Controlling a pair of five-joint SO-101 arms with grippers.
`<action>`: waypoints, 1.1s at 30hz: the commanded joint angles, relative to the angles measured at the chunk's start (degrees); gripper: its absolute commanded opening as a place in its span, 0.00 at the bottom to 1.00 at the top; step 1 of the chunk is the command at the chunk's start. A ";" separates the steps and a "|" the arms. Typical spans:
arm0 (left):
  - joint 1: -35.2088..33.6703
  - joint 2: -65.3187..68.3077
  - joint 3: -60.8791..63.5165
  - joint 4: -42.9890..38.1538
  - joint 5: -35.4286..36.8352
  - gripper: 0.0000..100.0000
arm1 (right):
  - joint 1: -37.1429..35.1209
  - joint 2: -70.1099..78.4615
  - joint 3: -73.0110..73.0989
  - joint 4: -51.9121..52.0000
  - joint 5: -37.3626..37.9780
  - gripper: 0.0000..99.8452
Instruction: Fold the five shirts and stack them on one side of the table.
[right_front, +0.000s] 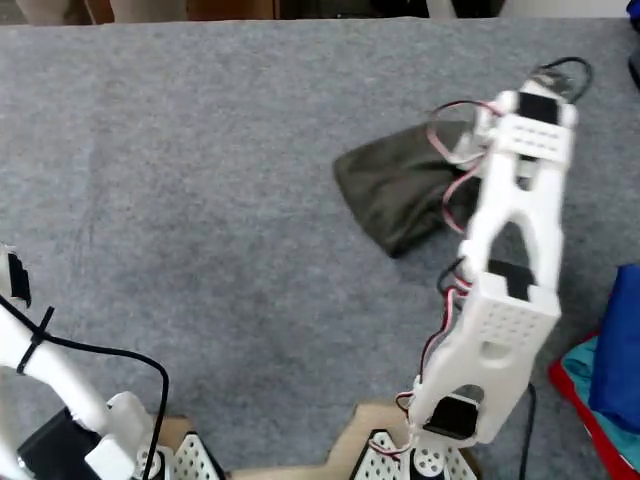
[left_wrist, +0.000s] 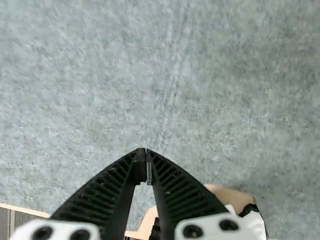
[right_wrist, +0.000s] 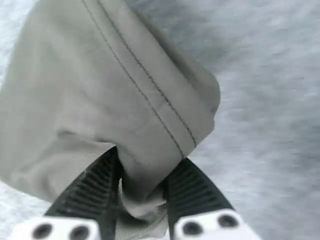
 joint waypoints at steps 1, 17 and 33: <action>-0.44 -1.89 -0.18 0.70 0.00 0.02 | 6.37 -3.38 -6.99 3.96 4.13 0.01; 0.70 -8.22 9.67 0.70 -0.09 0.02 | 24.13 -3.38 -23.96 13.19 19.08 0.01; 15.91 -38.02 30.68 0.70 0.44 0.02 | 31.34 -14.11 -21.41 13.71 24.26 0.01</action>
